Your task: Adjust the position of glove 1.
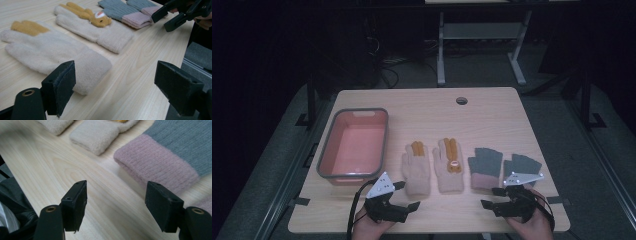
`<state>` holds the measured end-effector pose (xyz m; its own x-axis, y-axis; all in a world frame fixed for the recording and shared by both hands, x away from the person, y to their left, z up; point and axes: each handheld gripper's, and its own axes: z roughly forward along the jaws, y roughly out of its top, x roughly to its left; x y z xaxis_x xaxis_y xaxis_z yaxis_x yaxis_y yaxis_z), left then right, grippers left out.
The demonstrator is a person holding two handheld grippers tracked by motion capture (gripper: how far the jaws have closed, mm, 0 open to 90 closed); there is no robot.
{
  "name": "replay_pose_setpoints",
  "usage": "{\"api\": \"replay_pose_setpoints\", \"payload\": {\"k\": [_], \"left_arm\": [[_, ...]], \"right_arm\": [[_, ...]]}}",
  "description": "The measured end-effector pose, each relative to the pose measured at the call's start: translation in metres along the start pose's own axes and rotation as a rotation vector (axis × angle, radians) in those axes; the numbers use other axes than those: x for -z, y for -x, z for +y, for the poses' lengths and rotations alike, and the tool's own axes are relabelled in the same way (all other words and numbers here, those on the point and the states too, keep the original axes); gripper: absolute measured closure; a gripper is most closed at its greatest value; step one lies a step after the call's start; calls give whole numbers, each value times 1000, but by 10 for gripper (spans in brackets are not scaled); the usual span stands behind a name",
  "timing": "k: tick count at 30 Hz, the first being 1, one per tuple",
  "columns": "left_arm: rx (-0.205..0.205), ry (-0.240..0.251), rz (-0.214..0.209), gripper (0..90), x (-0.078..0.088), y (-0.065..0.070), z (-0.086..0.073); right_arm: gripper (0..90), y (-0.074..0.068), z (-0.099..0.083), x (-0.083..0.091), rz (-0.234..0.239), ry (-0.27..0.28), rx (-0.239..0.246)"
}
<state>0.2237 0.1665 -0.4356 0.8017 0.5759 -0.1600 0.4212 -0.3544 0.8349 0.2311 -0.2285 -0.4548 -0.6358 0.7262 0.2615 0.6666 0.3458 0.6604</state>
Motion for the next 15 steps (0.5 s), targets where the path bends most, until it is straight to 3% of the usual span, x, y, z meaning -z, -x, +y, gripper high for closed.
{"api": "replay_pose_setpoints", "payload": {"k": [7, 15], "left_arm": [[-4, 3, 3, 172, 2, 3, -1], [-4, 4, 7, 171, 4, 3, -3]], "right_arm": [[340, -2, -1, 3, 10, 15, -5], [341, -12, 5, -6, 39, -25, 28]]}}
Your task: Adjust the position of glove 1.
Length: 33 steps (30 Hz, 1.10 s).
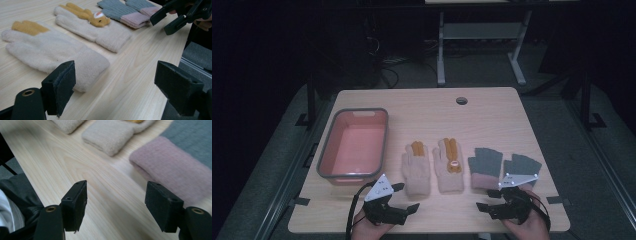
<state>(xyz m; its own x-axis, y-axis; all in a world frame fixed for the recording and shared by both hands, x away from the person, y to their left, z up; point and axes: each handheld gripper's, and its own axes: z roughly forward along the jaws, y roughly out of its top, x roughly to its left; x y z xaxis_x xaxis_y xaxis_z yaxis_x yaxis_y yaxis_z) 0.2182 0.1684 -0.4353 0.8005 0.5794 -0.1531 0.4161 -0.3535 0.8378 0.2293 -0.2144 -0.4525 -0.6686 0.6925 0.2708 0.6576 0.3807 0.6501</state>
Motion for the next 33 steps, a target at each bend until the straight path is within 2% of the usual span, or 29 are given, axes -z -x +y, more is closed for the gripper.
{"api": "replay_pose_setpoints", "payload": {"k": [2, 3, 13, 18, 25, 33], "left_arm": [[-10, -3, 11, 172, 1, 0, 0], [-15, 1, 15, 172, 3, 0, 1], [-1, 22, 21, 172, 6, -3, 2], [-3, 19, 20, 172, 7, -3, 1], [4, 23, 19, 172, 7, -4, 1], [-2, 17, 11, 172, 4, -3, 1]], "right_arm": [[341, -1, 1, -1, -1, -2, 6], [342, -4, 5, -4, -10, -8, 26], [341, -14, 21, -11, 7, -34, 81], [341, -16, 40, -12, 15, -47, 108], [341, -16, 61, -18, 34, -74, 122], [344, -16, 92, -22, 33, -108, 184]]}}
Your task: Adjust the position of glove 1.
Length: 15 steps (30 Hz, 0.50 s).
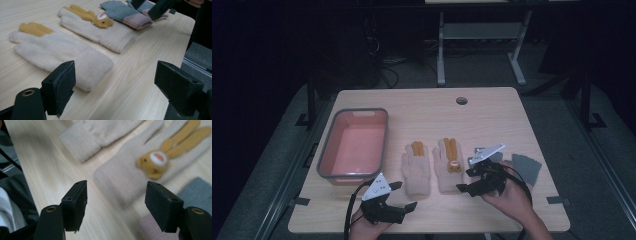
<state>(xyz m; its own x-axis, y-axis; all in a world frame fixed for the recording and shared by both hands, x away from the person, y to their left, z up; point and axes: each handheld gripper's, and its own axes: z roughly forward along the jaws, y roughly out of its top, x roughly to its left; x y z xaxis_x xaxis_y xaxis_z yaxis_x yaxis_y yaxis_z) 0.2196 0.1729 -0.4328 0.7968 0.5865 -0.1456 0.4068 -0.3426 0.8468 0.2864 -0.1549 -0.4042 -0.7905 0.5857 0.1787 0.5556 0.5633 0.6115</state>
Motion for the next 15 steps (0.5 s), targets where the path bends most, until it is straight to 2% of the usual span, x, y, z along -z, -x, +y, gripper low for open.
{"api": "replay_pose_setpoints", "payload": {"k": [5, 7, 9, 11, 13, 15], "left_arm": [[5, 10, -3, 172, 2, 1, 1], [-9, 11, -1, 172, 3, -1, 1], [1, 18, -2, 172, 3, -1, 2], [5, 18, -6, 172, 3, -1, 2], [10, 18, -14, 172, 3, 0, 1], [-10, 13, -11, 172, 2, 2, 2]], "right_arm": [[357, 4, 13, -2, -6, -17, 16], [362, 6, 20, -4, 0, -20, 19], [363, 9, 28, -7, -10, -38, 27], [366, 13, 33, -10, 0, -33, 21], [366, 14, 35, -11, -10, -37, 27], [370, 17, 41, -19, -19, -53, 30]]}}
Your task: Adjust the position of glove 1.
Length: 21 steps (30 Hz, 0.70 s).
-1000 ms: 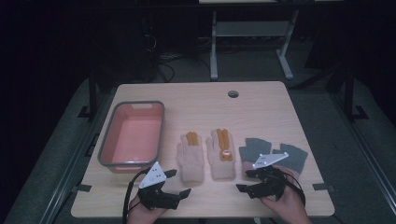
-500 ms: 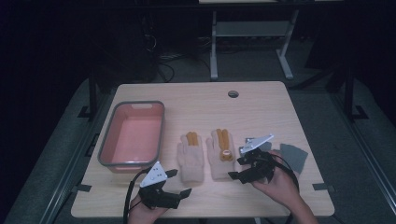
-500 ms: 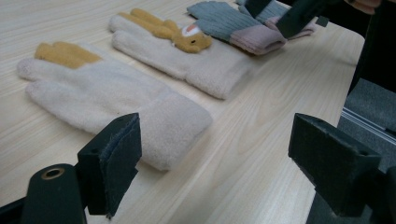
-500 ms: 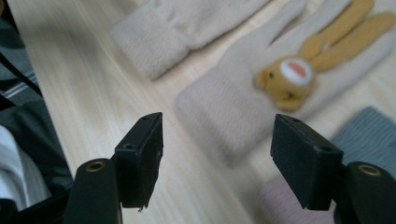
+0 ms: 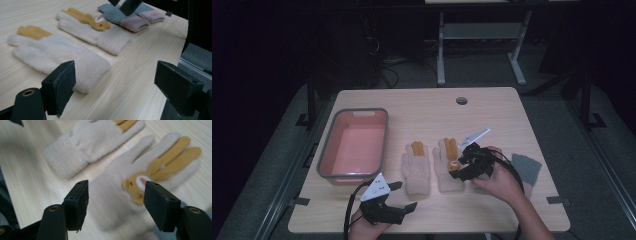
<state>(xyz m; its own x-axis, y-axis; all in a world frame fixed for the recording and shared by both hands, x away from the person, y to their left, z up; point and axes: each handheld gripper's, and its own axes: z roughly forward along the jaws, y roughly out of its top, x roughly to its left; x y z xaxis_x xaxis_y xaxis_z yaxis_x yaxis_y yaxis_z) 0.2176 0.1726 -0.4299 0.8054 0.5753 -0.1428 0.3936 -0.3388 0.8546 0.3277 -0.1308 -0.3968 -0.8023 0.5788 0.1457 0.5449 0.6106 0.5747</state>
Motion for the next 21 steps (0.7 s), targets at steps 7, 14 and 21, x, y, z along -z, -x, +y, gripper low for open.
{"api": "replay_pose_setpoints", "payload": {"k": [7, 14, 21], "left_arm": [[9, 3, -3, 172, 0, -2, 0], [8, 12, -6, 172, 1, -2, 1], [7, 12, -10, 172, 1, -3, 1]], "right_arm": [[396, 6, 12, -13, -6, -26, 5], [462, 13, 18, -33, -76, -84, -9], [518, 20, 15, -48, -107, -140, -25]]}}
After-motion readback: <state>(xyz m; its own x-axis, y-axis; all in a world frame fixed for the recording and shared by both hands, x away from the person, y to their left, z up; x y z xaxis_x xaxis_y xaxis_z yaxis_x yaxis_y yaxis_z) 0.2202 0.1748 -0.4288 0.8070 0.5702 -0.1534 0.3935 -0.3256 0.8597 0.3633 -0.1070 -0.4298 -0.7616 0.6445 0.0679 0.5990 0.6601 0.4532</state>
